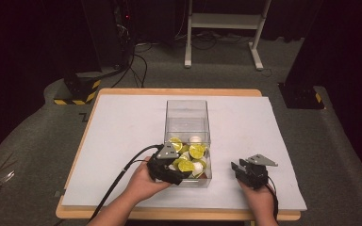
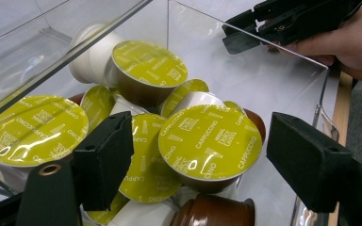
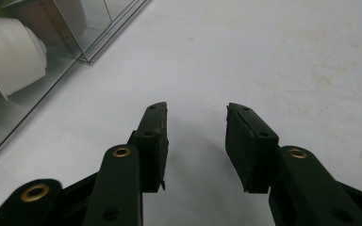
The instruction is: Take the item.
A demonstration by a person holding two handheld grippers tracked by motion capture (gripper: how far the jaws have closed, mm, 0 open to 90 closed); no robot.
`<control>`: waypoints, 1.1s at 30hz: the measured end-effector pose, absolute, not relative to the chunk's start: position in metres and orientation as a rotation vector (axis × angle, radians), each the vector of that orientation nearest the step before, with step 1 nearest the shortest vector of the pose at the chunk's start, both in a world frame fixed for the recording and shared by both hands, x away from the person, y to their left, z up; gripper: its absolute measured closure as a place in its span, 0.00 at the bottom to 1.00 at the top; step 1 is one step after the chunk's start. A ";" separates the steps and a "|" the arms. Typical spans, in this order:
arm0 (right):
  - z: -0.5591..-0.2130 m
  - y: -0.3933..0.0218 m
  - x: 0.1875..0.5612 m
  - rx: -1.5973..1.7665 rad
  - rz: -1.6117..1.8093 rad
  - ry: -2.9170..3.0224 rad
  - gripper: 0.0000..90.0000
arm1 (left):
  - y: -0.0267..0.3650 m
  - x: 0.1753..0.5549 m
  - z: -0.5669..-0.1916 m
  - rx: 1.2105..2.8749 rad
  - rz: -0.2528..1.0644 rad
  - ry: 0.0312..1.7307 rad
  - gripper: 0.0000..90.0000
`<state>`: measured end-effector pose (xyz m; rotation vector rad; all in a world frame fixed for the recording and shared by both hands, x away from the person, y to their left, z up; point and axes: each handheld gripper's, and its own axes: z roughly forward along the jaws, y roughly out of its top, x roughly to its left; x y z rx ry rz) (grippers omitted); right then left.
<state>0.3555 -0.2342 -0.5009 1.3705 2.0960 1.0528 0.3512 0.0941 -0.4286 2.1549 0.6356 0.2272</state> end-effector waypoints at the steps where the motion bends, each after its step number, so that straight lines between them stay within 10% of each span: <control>1: -0.501 -0.234 0.356 1.368 1.054 2.096 0.66 | 0.094 0.351 -0.428 2.155 0.211 0.629 0.28; 33: -0.501 -0.234 0.355 1.368 1.061 2.100 0.66 | 0.087 0.351 -0.432 2.236 0.286 0.548 0.43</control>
